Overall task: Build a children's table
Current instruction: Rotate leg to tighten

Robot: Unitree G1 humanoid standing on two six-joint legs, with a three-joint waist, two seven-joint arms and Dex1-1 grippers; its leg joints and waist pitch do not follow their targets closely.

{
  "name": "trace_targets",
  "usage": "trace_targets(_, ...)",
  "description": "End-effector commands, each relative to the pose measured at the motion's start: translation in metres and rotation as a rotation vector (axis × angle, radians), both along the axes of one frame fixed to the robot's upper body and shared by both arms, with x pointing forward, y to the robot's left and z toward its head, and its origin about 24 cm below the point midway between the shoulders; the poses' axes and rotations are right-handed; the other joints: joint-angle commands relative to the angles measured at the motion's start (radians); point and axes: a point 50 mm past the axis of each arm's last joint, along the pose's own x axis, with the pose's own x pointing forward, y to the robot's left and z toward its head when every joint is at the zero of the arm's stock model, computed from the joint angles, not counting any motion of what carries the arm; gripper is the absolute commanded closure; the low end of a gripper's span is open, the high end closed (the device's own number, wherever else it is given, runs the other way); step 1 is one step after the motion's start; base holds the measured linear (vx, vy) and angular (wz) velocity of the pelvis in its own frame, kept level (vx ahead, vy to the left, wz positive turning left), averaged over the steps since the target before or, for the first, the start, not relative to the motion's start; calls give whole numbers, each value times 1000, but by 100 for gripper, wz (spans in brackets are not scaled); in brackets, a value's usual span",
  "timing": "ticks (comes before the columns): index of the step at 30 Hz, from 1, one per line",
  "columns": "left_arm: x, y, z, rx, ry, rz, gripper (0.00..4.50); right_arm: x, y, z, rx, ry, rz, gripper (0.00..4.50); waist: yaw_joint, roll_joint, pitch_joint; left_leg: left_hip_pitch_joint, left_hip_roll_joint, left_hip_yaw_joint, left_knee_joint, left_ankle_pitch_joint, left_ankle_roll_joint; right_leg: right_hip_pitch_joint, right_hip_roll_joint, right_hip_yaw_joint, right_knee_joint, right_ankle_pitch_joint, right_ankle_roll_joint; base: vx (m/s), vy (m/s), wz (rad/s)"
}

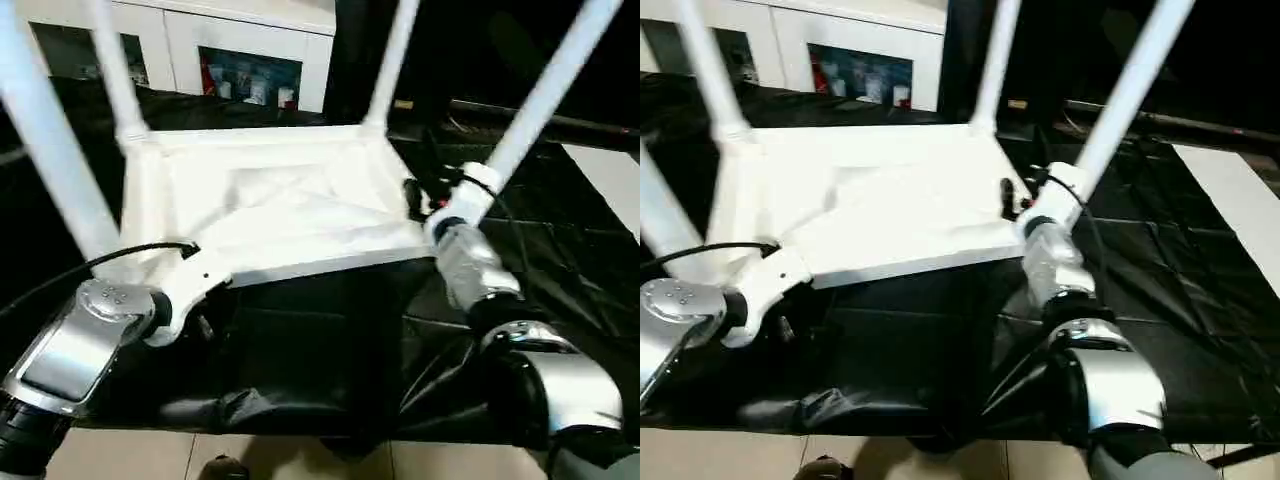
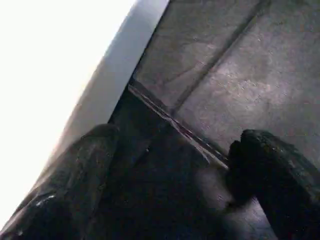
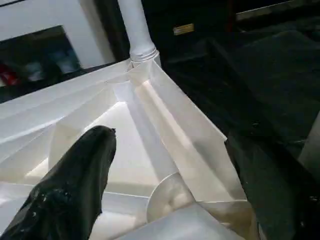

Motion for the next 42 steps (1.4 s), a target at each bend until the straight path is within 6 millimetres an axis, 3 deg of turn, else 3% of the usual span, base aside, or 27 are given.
trace_targets(1,3,8,3,24,-33,32,7,0,-28,6,-20,-31,-95,59,-12,27,-70,31,11,-4,-62,-210,-74,29,-48,26,-65,-93,-141,0,0,0)
trace_targets(5,1,12,7,-6,-43,41,7,-3,-50,8,-48,-32,-144,59,-13,28,-71,30,11,-4,-60,-198,-70,30,-46,24,-61,-69,-148,0,0,0)
trace_targets(9,-8,10,23,-191,-71,-17,7,-4,-62,10,-64,-30,-151,59,-14,27,-69,26,9,-3,-59,-204,-70,32,-45,23,-62,-63,-161,0,0,0)
trace_targets(12,-24,15,33,-302,-76,-107,7,-3,-52,9,-67,-32,-57,59,-21,25,-68,21,10,-6,-61,-219,-64,35,-47,23,-63,-83,-157,0,0,0)
trace_targets(14,-36,22,36,-356,-39,-112,7,-3,-43,7,-93,-33,7,59,-34,25,-66,20,11,-7,-61,-239,-59,32,-45,23,-63,-106,-163,0,0,0)
trace_targets(16,-45,34,40,-383,-6,-80,7,-3,-32,4,-126,-40,98,59,-44,25,-64,21,11,-6,-61,-253,-53,29,-43,23,-67,-127,-167,0,0,0)
trace_targets(18,-54,55,41,-363,7,-13,7,-6,-16,-1,-203,-52,240,59,-54,23,-59,14,12,-9,-65,-269,-46,30,-46,25,-71,-169,-162,0,0,0)
trace_targets(21,-62,79,44,-347,7,64,7,-13,-4,-12,-284,-32,371,59,-61,19,-56,21,14,-11,-65,-294,-37,24,-48,28,-80,-235,-157,0,0,0)
trace_targets(22,-63,87,44,-344,-3,87,7,-17,-3,-18,-334,-11,407,59,-64,12,-55,21,15,-11,-68,-291,-34,23,-46,27,-81,-239,-154,0,0,0)
trace_targets(23,-64,89,44,-343,-7,93,7,-18,-2,-20,-350,-5,418,59,-62,15,-56,24,16,-11,-67,-295,-34,21,-47,28,-80,-242,-155,0,0,0)
trace_targets(26,-58,117,50,-439,-134,171,7,-27,-17,-30,-359,13,276,59,-50,29,-54,35,14,-11,-73,-310,-50,15,-44,29,-83,-230,-149,0,0,0)
trace_targets(32,-39,132,57,-585,-352,238,7,-44,-39,-48,-359,62,115,59,-39,33,-59,43,13,-10,-74,-336,-73,17,-46,30,-78,-175,-152,0,0,0)
trace_targets(34,-32,132,57,-630,-404,243,7,-52,-47,-55,-371,86,81,59,-34,33,-60,47,12,-9,-72,-342,-76,18,-47,30,-80,-178,-146,0,0,0)
trace_targets(35,-28,132,58,-660,-428,246,7,-55,-51,-57,-376,95,68,59,-38,29,-62,35,11,-14,-76,-327,-76,29,-49,29,-77,-172,-146,0,0,0)
trace_targets(36,-23,128,58,-700,-438,234,7,-60,-54,-61,-380,107,62,59,-36,34,-62,37,11,-14,-75,-326,-78,28,-50,29,-77,-173,-145,0,0,0)
trace_targets(37,-18,125,58,-731,-438,222,7,-64,-58,-64,-381,117,51,59,-37,32,-60,41,10,-13,-73,-334,-74,24,-49,30,-80,-179,-144,0,0,0)
trace_targets(39,-10,117,57,-759,-424,183,7,-70,-64,-67,-385,133,37,59,-39,29,-61,36,11,-14,-74,-341,-72,27,-50,29,-79,-191,-150,0,0,0)
trace_targets(42,7,101,58,-795,-420,120,7,-75,-70,-69,-388,149,3,59,-39,46,-61,42,10,-15,-73,-339,-73,25,-50,30,-84,-195,-148,0,0,0)
